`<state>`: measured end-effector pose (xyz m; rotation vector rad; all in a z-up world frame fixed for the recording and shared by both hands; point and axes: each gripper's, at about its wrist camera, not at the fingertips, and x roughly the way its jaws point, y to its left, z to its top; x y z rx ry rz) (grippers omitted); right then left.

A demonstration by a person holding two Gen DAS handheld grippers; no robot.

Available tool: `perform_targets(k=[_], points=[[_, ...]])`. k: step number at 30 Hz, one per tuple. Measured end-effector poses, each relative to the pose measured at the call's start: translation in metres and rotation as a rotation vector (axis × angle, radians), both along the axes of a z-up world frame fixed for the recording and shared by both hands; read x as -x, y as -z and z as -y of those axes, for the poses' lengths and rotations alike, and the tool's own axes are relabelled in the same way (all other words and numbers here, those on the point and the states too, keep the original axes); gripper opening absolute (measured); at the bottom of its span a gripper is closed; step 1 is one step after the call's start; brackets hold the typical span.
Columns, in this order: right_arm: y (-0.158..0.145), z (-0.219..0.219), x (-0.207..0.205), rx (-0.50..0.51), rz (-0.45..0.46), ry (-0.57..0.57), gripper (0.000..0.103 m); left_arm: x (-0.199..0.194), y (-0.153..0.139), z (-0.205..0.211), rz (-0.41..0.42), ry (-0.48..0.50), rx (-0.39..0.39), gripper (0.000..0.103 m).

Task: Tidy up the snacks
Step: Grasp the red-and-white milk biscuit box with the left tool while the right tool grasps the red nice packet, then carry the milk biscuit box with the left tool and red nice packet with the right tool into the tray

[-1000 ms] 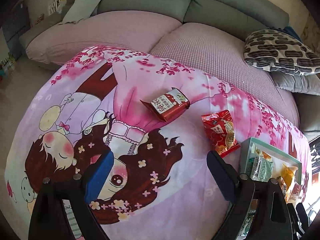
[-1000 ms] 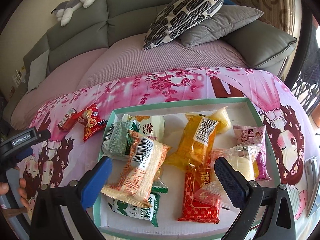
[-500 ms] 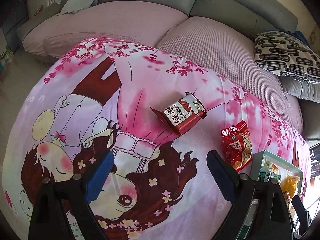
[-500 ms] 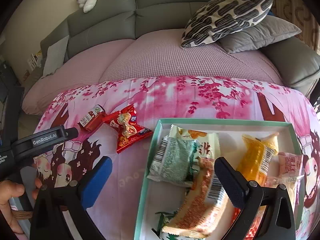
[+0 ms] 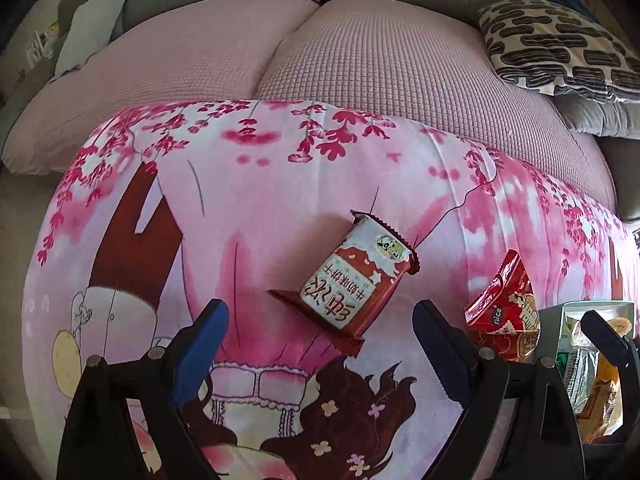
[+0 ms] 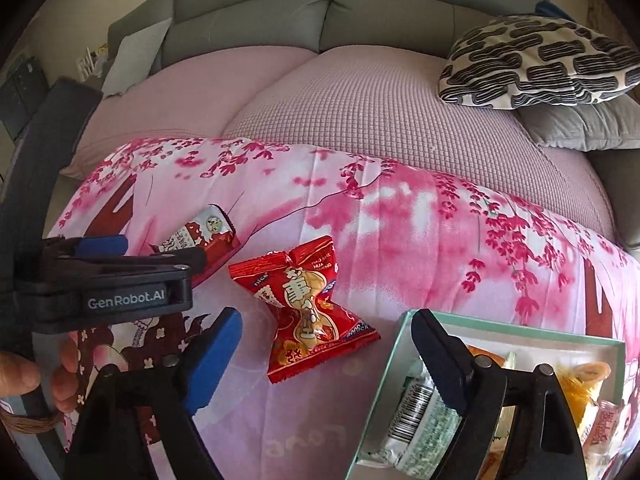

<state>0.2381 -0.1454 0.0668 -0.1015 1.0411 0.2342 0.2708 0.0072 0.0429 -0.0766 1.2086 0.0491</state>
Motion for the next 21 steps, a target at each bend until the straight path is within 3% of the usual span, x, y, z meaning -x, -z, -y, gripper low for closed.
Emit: perform_targets(k=[5, 7, 11, 15, 17, 21], points=[[0.013, -0.013, -0.010, 0.014, -0.019, -0.043, 0.080, -0.013, 0.015, 0.008, -0.021, 0.051, 0.006, 0.089], [0.017, -0.017, -0.014, 0.021, -0.024, -0.054, 0.078, -0.017, 0.021, 0.008, -0.032, 0.052, 0.004, 0.083], [0.026, -0.020, -0.020, 0.021, -0.044, -0.053, 0.073, -0.021, 0.029, 0.005, -0.035, 0.041, 0.014, 0.082], [0.033, -0.021, -0.024, 0.011, -0.067, -0.039, 0.061, -0.021, 0.030, 0.005, -0.024, 0.042, 0.005, 0.079], [0.034, -0.020, -0.025, 0.004, -0.071, -0.032, 0.052, -0.023, 0.030, 0.004, -0.017, 0.038, -0.004, 0.074], [0.031, -0.017, -0.021, -0.019, -0.069, -0.022, 0.048, -0.023, 0.027, 0.006, 0.000, 0.031, -0.003, 0.058]])
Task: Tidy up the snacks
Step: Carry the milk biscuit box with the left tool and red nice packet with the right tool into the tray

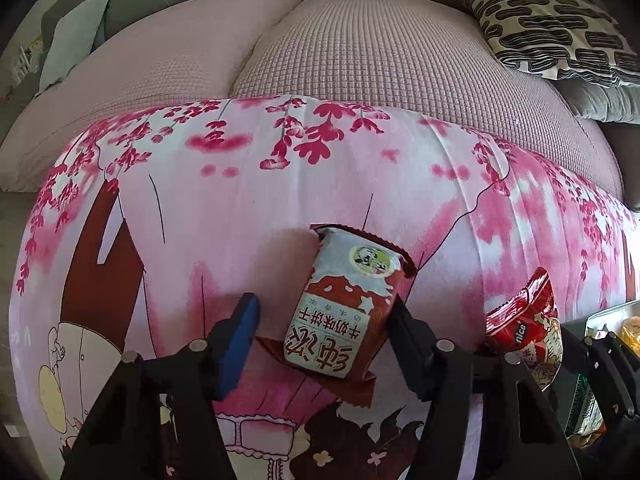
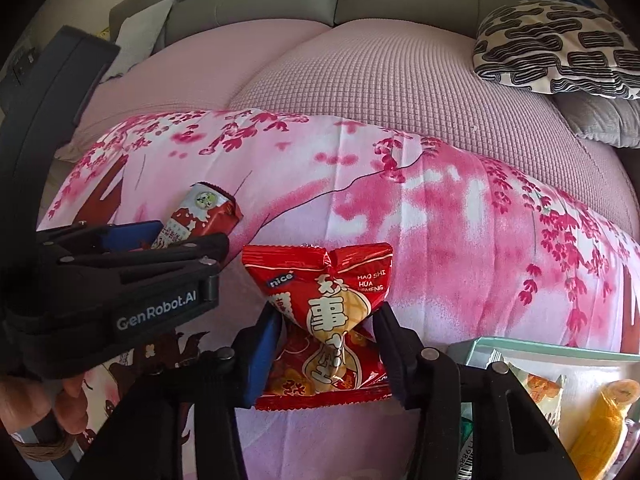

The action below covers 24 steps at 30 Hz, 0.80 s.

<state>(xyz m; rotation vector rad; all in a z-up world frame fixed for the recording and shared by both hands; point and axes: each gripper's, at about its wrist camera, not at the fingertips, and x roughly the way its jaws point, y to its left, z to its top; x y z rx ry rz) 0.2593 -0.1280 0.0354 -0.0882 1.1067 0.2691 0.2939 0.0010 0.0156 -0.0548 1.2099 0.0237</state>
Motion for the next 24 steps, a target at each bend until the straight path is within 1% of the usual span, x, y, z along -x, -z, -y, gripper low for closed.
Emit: perform_targets(k=[1, 2, 3, 4, 10, 17, 20, 24], points=[[-0.001, 0.001, 0.002, -0.006, -0.001, 0.001, 0.048, 0.002, -0.003, 0.001, 0.007, -0.003, 0.003, 0.050], [-0.003, 0.003, 0.005, -0.012, -0.002, 0.003, 0.047, 0.003, -0.005, 0.001, 0.014, -0.009, 0.009, 0.043], [-0.004, 0.003, 0.007, -0.018, 0.000, 0.004, 0.044, 0.006, -0.007, -0.001, 0.018, -0.016, 0.016, 0.043], [-0.006, 0.004, 0.009, -0.022, 0.000, 0.005, 0.044, 0.008, -0.009, -0.002, 0.021, -0.024, 0.022, 0.043], [-0.018, 0.010, 0.030, -0.052, 0.015, 0.008, 0.043, 0.031, -0.023, -0.008, 0.041, -0.088, 0.077, 0.041], [-0.042, 0.021, 0.061, -0.101, 0.047, 0.019, 0.043, 0.064, -0.042, -0.012, 0.077, -0.167, 0.135, 0.041], [-0.051, 0.026, 0.076, -0.115, 0.061, 0.029, 0.043, 0.079, -0.049, -0.014, 0.082, -0.188, 0.143, 0.041], [-0.060, 0.035, 0.098, -0.131, 0.062, 0.045, 0.043, 0.094, -0.066, -0.008, 0.126, -0.192, 0.117, 0.041]])
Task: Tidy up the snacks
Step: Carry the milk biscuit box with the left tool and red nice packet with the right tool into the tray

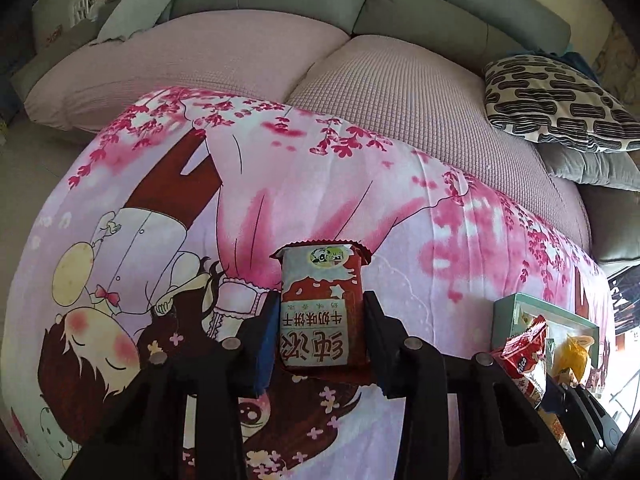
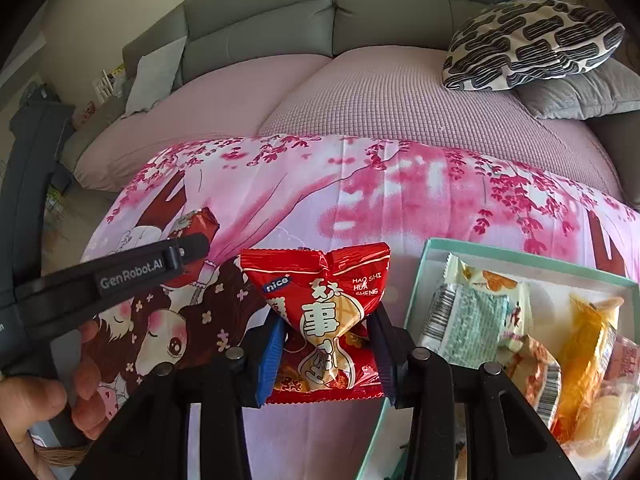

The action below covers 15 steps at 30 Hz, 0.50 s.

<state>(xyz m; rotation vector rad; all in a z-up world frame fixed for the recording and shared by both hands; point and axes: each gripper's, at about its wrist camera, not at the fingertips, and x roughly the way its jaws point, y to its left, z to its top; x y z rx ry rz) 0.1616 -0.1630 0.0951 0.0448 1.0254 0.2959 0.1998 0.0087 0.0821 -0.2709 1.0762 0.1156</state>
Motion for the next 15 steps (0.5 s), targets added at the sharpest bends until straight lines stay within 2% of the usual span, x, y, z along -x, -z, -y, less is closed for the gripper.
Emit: perform_targets(k=[9, 15], points=[[-0.021, 0.033, 0.045, -0.056, 0.042, 0.052, 0.043, 0.036, -0.025, 0.027, 0.057, 0.005, -0.011, 0.041], [-0.037, 0.063, 0.060, -0.093, 0.082, 0.100, 0.043, 0.048, -0.037, 0.062, 0.103, 0.068, -0.022, 0.041]])
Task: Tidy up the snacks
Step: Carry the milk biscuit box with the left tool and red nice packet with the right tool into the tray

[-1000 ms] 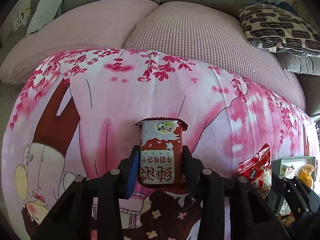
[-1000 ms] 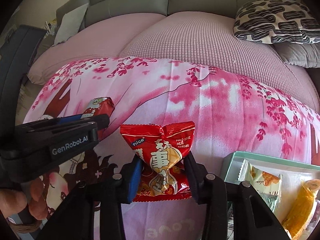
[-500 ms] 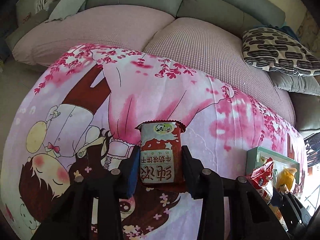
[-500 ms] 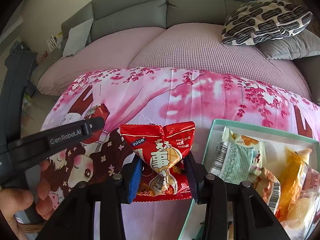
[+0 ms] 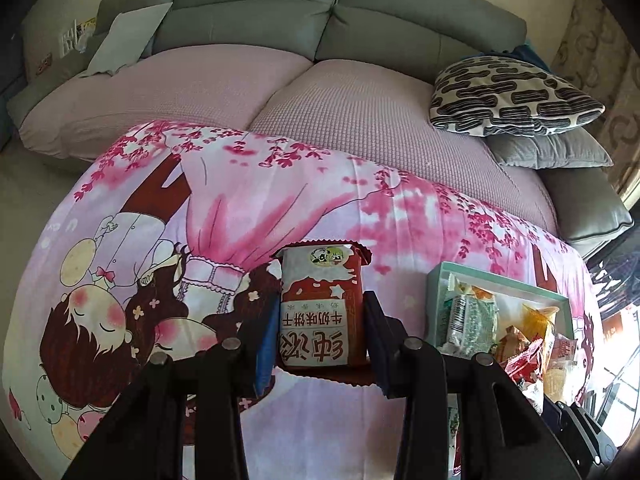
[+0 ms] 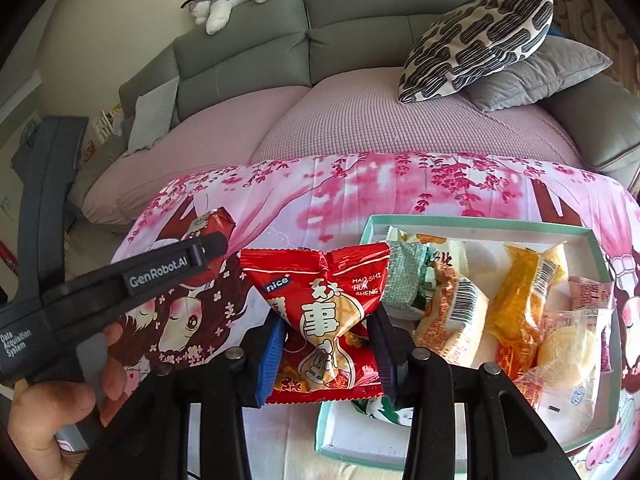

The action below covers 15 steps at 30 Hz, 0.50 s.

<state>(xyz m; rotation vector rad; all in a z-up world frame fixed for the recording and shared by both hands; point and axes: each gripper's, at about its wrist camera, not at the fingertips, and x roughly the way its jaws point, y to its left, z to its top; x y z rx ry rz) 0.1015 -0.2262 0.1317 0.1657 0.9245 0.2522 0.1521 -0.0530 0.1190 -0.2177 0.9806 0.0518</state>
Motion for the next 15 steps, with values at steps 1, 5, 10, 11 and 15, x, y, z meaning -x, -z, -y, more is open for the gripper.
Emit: perform_targets(k=[1, 5, 10, 11, 15], points=[[-0.002, 0.008, 0.001, -0.005, 0.006, 0.018, 0.043, 0.002, 0.000, 0.006, 0.001, 0.010, 0.001, 0.041], [-0.009, 0.042, 0.004, -0.026, 0.040, 0.114, 0.043, 0.005, 0.001, 0.028, -0.001, 0.061, 0.011, 0.041], [-0.007, 0.078, 0.006, 0.031, 0.050, 0.218, 0.043, 0.006, 0.005, 0.062, -0.013, 0.155, -0.008, 0.041], [-0.005, 0.084, 0.005, 0.029, 0.042, 0.233, 0.043, 0.006, 0.008, 0.068, -0.020, 0.172, -0.014, 0.041], [0.002, 0.102, 0.004, 0.021, 0.014, 0.272, 0.043, 0.008, 0.016, 0.092, -0.049, 0.239, -0.045, 0.041]])
